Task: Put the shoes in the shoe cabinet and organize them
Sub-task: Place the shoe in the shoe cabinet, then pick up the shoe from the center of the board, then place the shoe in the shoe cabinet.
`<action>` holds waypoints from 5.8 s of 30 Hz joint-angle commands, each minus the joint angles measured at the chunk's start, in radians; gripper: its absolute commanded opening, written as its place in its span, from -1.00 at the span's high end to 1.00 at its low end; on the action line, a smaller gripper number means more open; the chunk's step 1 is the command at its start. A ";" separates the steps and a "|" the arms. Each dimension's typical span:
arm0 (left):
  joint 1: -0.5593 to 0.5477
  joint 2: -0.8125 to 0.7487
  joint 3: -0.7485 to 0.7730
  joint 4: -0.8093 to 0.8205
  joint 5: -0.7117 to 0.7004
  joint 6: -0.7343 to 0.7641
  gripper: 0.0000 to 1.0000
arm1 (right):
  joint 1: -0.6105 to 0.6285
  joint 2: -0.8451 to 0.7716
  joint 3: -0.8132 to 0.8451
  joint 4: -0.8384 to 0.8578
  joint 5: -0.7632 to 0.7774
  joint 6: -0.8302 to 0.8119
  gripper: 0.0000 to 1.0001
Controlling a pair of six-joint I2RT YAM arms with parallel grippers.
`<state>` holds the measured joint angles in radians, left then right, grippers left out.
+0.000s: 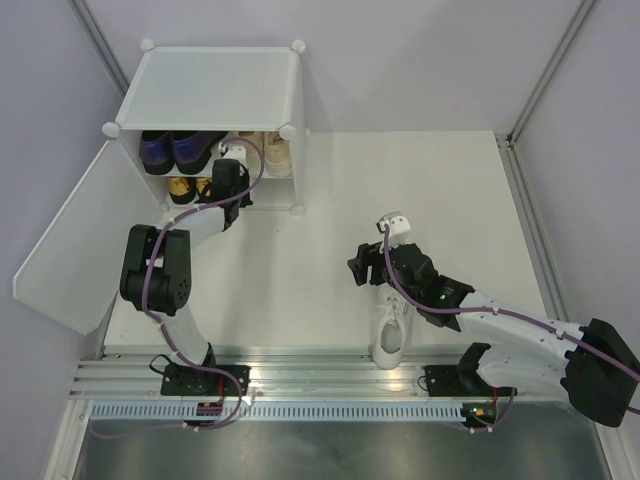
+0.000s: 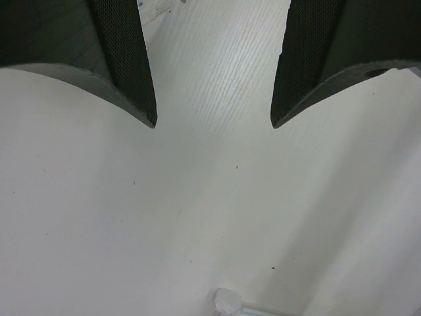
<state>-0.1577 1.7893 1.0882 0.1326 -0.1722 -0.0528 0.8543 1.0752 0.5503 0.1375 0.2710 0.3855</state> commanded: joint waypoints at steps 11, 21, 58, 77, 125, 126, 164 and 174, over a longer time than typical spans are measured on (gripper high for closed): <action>0.012 0.024 0.070 0.049 0.034 0.039 0.95 | -0.001 0.003 0.028 0.019 0.025 -0.020 -0.47; 0.010 -0.155 0.056 -0.167 0.011 -0.154 0.59 | -0.003 -0.014 0.026 0.014 0.022 -0.007 -0.49; -0.054 -0.992 -0.257 -0.361 0.338 -0.237 -0.96 | 0.014 -0.051 0.139 -0.814 -0.007 0.429 -0.93; -0.103 -1.048 -0.258 -0.366 0.306 -0.216 -0.96 | 0.048 0.162 0.218 -0.688 0.045 0.366 0.99; -0.315 -1.219 -0.255 -0.399 -0.041 -0.114 -0.98 | -0.018 1.283 1.579 -0.486 0.028 0.187 -0.42; -0.316 -1.220 -0.257 -0.399 -0.043 -0.114 -0.98 | -0.018 1.275 1.565 -0.487 0.025 0.182 -0.40; -0.321 -1.223 -0.271 -0.389 -0.062 -0.111 -0.99 | 0.129 0.969 0.827 -0.007 -0.052 0.036 -0.06; -0.321 -1.225 -0.271 -0.387 -0.058 -0.111 -0.99 | 0.112 1.097 0.973 0.013 0.054 0.131 0.09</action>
<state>-0.4736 0.5629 0.8185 -0.2821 -0.2276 -0.1940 0.9840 2.1376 1.4487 0.0776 0.2520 0.4686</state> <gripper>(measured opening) 0.993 0.460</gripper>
